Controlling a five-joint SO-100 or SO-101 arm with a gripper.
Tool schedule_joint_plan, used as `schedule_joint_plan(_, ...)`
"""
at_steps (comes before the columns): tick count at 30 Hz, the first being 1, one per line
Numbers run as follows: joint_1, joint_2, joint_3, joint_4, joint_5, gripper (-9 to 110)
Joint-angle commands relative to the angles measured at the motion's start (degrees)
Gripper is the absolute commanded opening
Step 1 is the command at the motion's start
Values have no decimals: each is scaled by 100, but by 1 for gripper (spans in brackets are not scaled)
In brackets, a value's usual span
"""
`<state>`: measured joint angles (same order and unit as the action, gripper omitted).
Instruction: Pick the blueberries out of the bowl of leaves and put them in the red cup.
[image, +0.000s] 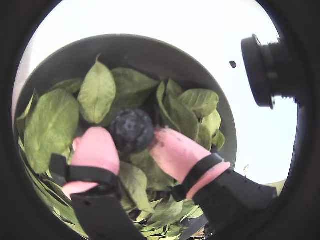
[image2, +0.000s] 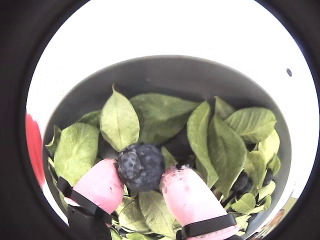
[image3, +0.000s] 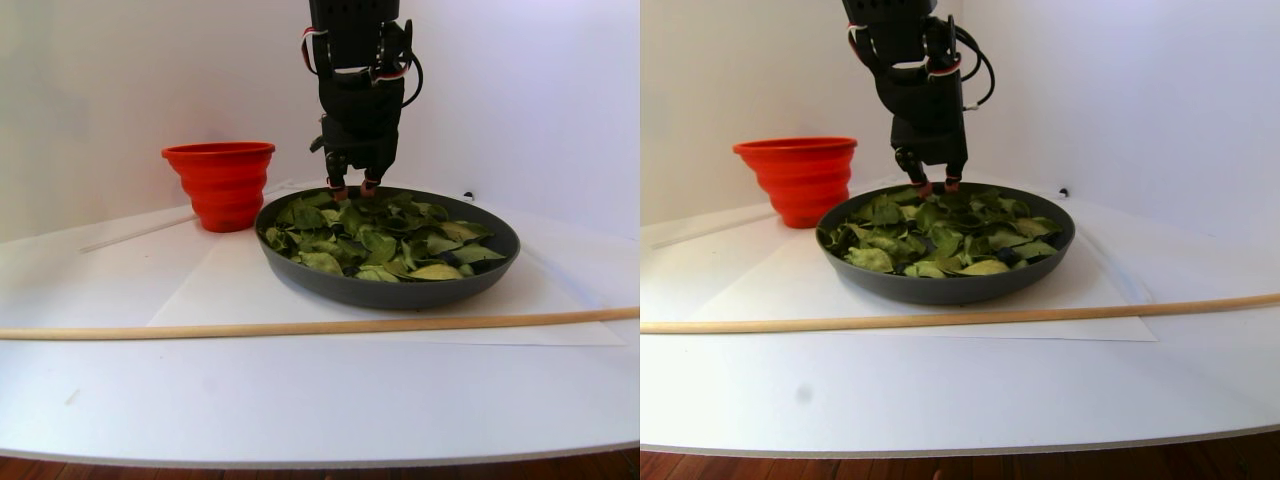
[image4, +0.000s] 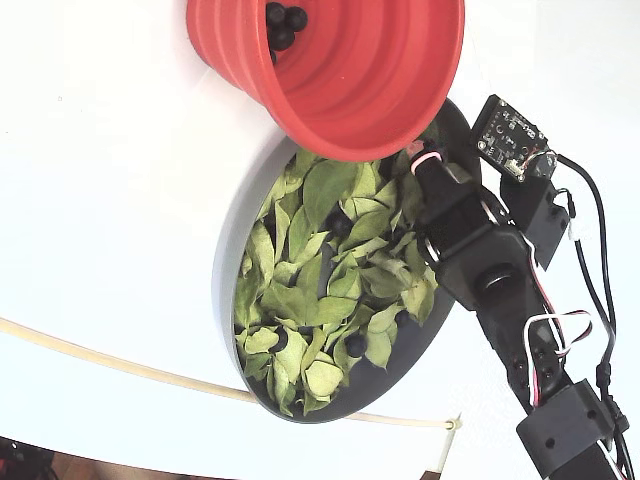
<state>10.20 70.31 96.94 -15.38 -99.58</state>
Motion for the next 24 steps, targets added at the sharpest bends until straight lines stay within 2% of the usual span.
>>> schedule_joint_plan(1,0,870,9,-35,62,14)
schedule_joint_plan(24,-264,2021,923,229,53,14)
